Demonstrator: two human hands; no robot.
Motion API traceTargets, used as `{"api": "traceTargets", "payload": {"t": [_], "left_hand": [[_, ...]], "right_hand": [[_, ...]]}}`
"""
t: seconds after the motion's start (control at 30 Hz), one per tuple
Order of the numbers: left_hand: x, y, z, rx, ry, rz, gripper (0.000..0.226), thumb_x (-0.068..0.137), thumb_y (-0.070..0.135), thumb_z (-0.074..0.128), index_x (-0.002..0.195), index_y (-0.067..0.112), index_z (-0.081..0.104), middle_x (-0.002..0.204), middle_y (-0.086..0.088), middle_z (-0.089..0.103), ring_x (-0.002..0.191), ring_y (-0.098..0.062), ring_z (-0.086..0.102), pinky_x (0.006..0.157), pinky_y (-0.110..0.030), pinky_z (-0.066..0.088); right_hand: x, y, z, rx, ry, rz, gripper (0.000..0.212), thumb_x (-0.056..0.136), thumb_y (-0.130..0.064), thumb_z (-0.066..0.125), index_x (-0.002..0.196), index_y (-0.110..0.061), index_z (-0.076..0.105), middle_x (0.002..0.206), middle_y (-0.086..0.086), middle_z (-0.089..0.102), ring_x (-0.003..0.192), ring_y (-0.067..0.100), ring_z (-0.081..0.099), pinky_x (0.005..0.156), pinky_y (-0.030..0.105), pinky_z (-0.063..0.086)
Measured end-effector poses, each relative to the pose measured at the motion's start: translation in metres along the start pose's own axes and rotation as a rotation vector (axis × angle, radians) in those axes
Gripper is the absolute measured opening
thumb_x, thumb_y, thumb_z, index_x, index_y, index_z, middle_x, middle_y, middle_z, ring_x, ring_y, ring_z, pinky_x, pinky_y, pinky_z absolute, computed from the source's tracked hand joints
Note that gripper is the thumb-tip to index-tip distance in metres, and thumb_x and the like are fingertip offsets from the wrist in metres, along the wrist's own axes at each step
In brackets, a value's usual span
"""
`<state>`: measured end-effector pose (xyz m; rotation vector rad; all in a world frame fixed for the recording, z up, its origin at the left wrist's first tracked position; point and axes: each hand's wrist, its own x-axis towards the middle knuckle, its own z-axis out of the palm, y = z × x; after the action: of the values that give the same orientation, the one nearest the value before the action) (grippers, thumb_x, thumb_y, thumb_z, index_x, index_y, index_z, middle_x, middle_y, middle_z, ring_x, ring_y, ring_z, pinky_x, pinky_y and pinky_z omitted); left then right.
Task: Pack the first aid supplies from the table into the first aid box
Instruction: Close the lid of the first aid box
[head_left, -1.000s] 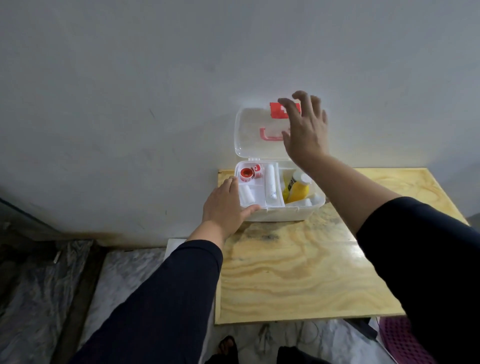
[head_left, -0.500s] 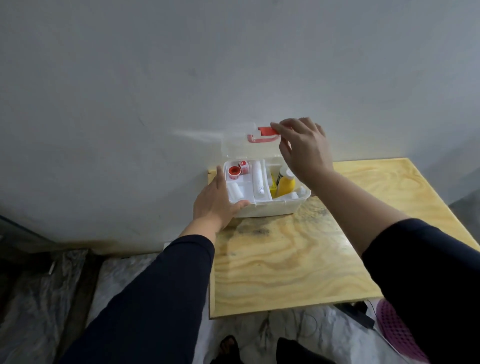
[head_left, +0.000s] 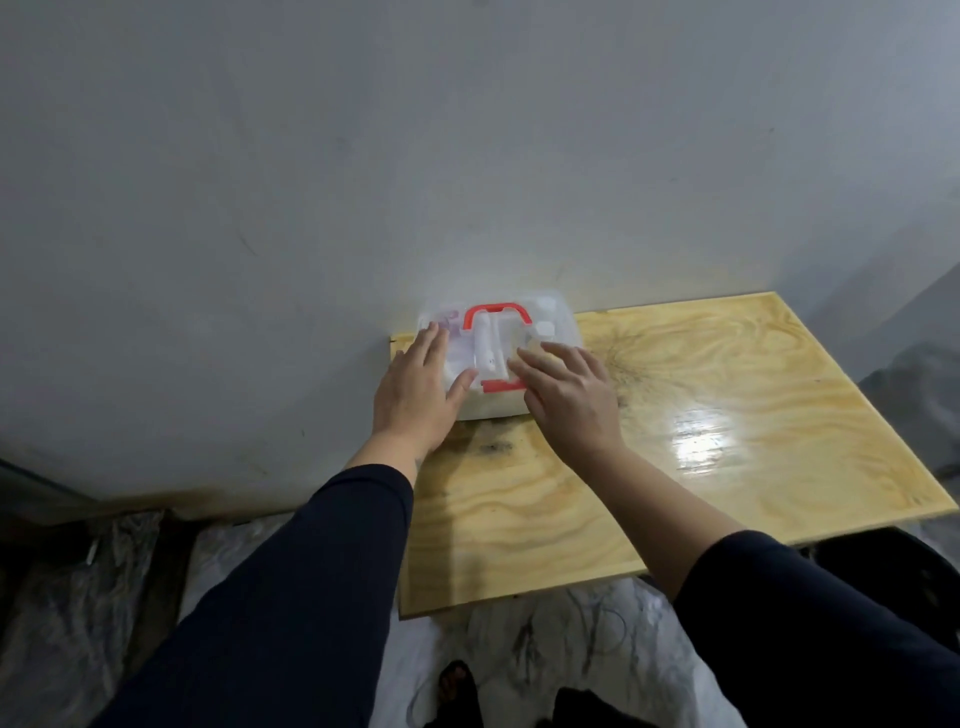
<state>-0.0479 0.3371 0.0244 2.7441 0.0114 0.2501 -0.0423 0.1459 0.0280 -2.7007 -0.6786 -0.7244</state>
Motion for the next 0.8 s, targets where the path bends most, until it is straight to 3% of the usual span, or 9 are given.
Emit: {"api": "traceTargets", "payload": {"t": [0.1,0.2,0.3,0.43,0.8], "left_hand": [[0.0,0.003,0.006,0.05,-0.041,-0.018,0.066,0.097,0.047,0.036,0.152,0.019,0.013,0.161,0.002,0.01,0.147,-0.016,0.009,0.119,-0.034,0.017],[0.0,0.004,0.007,0.055,-0.014,-0.035,0.064,0.097,0.039,0.045,0.151,0.02,0.017,0.161,0.002,0.012,0.147,-0.016,0.012,0.115,-0.034,0.024],[-0.001,0.004,0.007,0.053,-0.005,-0.041,0.065,0.095,0.035,0.051,0.15,0.021,0.02,0.16,0.004,0.013,0.147,-0.014,0.012,0.11,-0.033,0.032],[-0.001,0.004,0.009,0.053,0.0,-0.045,0.067,0.093,0.033,0.056,0.149,0.02,0.022,0.16,0.004,0.015,0.146,-0.014,0.013,0.106,-0.034,0.037],[0.0,-0.001,0.015,0.046,0.014,-0.01,0.069,0.092,0.031,0.057,0.15,0.019,0.021,0.16,0.004,0.013,0.146,-0.013,0.011,0.109,-0.03,0.03]], "right_hand": [[-0.003,0.005,0.005,0.061,-0.065,0.123,0.035,0.09,-0.025,0.058,0.125,-0.022,0.06,0.134,0.004,0.06,0.128,0.026,0.051,0.104,0.045,0.043],[0.005,0.014,0.012,0.1,-0.297,0.354,0.07,0.088,-0.052,0.051,0.147,-0.027,0.023,0.158,0.012,0.021,0.145,0.035,0.018,0.115,0.051,0.025],[0.013,0.023,0.02,0.221,-0.442,0.477,0.102,0.073,-0.064,0.063,0.149,-0.028,0.005,0.16,0.015,-0.001,0.145,0.039,0.014,0.114,0.051,0.026],[0.014,0.027,0.032,0.262,-0.411,0.473,0.107,0.068,-0.049,0.078,0.147,-0.032,0.008,0.159,0.015,-0.002,0.136,0.045,0.033,0.104,0.052,0.041],[0.011,0.025,0.044,0.207,-0.258,0.456,0.104,0.065,-0.044,0.082,0.145,-0.03,0.016,0.156,0.017,0.012,0.128,0.042,0.043,0.095,0.05,0.05]]}}
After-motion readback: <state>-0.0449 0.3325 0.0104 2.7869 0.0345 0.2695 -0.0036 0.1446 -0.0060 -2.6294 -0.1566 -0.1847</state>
